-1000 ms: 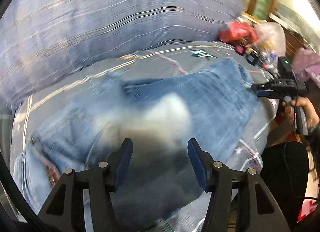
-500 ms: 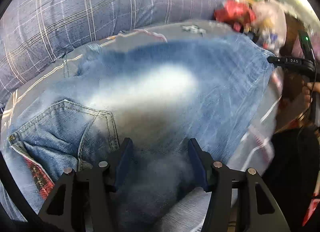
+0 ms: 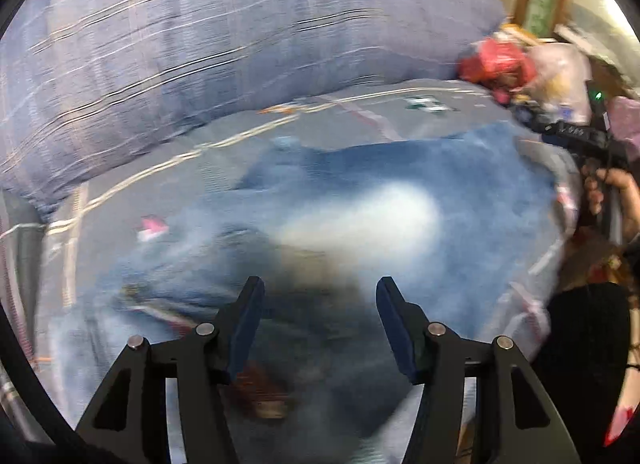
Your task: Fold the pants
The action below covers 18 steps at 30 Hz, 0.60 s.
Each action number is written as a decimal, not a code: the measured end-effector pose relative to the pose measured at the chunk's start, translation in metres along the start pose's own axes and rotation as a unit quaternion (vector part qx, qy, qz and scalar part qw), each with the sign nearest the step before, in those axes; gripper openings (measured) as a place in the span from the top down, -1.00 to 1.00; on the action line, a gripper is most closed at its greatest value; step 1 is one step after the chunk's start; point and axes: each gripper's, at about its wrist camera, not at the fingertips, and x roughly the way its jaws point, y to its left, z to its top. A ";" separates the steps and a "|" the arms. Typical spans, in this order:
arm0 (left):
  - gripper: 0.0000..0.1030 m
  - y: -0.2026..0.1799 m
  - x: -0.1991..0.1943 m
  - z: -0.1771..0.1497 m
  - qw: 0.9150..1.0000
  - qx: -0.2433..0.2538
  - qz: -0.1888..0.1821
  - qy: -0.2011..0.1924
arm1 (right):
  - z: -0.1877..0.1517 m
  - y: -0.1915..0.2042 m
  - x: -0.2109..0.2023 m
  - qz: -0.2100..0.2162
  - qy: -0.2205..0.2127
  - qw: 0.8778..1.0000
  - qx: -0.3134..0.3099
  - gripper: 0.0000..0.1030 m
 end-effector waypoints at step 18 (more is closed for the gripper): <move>-0.15 0.068 -0.022 -0.042 0.995 -0.088 -0.022 -0.043 | 0.008 0.042 0.066 -0.134 0.007 0.988 -0.070 0.53</move>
